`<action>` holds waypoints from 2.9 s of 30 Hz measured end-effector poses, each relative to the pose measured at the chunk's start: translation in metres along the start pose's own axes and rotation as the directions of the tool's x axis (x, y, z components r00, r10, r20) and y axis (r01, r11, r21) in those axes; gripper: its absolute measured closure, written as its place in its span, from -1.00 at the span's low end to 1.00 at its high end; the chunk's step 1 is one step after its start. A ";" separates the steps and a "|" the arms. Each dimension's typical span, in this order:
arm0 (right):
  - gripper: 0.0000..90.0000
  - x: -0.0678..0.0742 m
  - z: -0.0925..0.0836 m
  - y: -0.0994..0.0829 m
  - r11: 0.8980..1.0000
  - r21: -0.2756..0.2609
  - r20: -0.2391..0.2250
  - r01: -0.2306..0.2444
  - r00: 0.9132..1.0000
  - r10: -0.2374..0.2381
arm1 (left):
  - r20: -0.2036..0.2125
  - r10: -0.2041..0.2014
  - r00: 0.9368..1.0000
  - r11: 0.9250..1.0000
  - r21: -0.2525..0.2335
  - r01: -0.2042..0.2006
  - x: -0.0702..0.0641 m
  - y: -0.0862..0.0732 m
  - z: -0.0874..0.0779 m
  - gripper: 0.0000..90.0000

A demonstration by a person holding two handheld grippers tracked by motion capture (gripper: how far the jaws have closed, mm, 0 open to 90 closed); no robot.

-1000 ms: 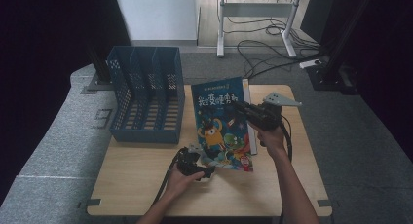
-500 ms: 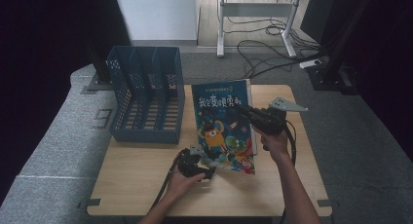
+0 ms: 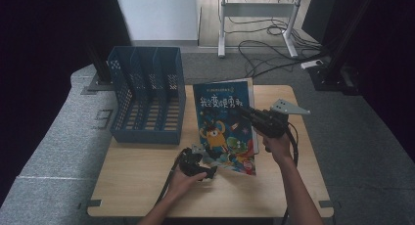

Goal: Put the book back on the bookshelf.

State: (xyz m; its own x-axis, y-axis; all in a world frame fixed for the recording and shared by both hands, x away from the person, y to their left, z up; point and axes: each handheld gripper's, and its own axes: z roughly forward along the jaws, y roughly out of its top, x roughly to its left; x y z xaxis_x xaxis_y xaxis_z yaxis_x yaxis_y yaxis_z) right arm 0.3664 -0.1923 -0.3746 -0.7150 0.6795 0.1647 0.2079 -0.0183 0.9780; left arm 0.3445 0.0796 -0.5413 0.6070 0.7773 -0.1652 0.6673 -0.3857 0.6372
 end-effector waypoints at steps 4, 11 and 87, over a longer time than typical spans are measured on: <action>0.83 -0.005 0.004 0.001 1.000 -0.003 -0.013 -0.013 1.000 0.012 | -0.004 -0.006 1.000 1.000 0.002 0.006 0.002 0.004 0.003 -0.94; 0.83 -0.008 0.002 -0.003 1.000 -0.022 -0.010 -0.018 1.000 0.018 | -0.021 0.000 1.000 1.000 -0.004 0.000 0.000 0.003 0.002 -0.91; 0.80 -0.009 -0.065 -0.039 0.999 0.001 -0.109 0.034 0.994 -0.034 | -0.028 0.067 0.997 0.958 -0.277 -0.073 0.005 0.029 -0.051 -0.49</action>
State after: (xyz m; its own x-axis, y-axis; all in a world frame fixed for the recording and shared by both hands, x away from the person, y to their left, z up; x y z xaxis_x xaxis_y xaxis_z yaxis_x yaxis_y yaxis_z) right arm 0.3220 -0.2455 -0.4056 -0.7898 0.5961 0.1445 0.1838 0.0054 0.9829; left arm 0.3450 0.0981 -0.4850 0.6382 0.7633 -0.1005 0.4760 -0.2886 0.8308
